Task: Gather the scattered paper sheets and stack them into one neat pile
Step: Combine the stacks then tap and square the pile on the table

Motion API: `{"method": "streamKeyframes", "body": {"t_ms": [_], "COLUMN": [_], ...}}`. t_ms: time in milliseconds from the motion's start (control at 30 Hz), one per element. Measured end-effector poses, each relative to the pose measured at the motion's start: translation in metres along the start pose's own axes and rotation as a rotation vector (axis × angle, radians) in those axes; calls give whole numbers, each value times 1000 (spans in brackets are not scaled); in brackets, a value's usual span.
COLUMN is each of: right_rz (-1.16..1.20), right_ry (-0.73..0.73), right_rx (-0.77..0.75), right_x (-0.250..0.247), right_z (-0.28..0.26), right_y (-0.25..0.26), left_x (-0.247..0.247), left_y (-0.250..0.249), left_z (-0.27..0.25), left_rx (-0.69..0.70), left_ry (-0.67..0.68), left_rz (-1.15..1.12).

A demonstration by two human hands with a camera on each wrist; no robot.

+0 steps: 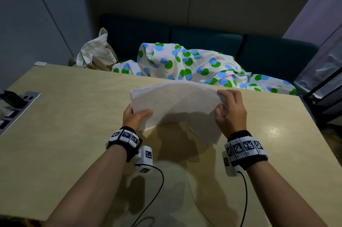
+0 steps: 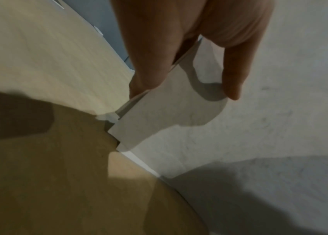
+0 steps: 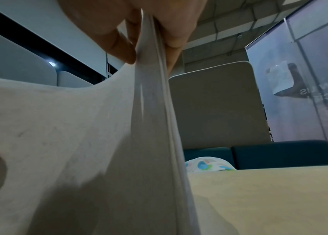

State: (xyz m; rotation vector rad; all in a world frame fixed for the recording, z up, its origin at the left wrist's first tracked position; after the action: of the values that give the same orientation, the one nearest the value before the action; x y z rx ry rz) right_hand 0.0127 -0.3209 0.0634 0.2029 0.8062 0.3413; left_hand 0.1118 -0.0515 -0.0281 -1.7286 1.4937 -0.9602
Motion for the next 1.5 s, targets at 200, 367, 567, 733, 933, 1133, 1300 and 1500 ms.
{"method": "streamKeyframes", "body": {"t_ms": [200, 367, 567, 733, 933, 1133, 1300, 1500], "right_rz": [12, -25, -127, -437, -451, -280, -130, 670], "right_ry": [-66, 40, 81, 278, 455, 717, 550, 176], "right_rx": [-20, -28, -51, 21, -211, -223, -49, 373], "right_x": [-3, -9, -11, -6, 29, 60, 34, 15], "right_z": [-11, -12, -11, 6, 29, 59, 85, 85], "right_y": [-7, -7, -2, 16, 53, 73, 50, 8], "left_x": [1, 2, 0, -1, -1, 0, -26, -15], "left_y": [-16, -48, -44, -40, -38, -42, -42, -76], "left_z": [-6, -11, -4, -2, -6, -11, 4, -17], "left_rx": [79, 210, 134, 100, 111, 138, 29, 65], "left_ry": [-6, 67, 96, 90, 112, 146, 183, 312], "left_rz": [-24, 54, 77, 54, 73, 126, 297, 260]}}
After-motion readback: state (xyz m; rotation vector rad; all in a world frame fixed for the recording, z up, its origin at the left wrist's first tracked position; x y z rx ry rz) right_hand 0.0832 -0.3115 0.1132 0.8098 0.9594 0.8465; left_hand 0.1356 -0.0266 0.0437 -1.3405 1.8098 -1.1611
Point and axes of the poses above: each hand's wrist, its own z-axis towards the middle knuckle, its own x-axis out of the palm, y = z × x, the point moved 3 cm from there along z, towards the middle knuckle, and after that the axes turned 14 degrees about -x, right-handed, at the moved point
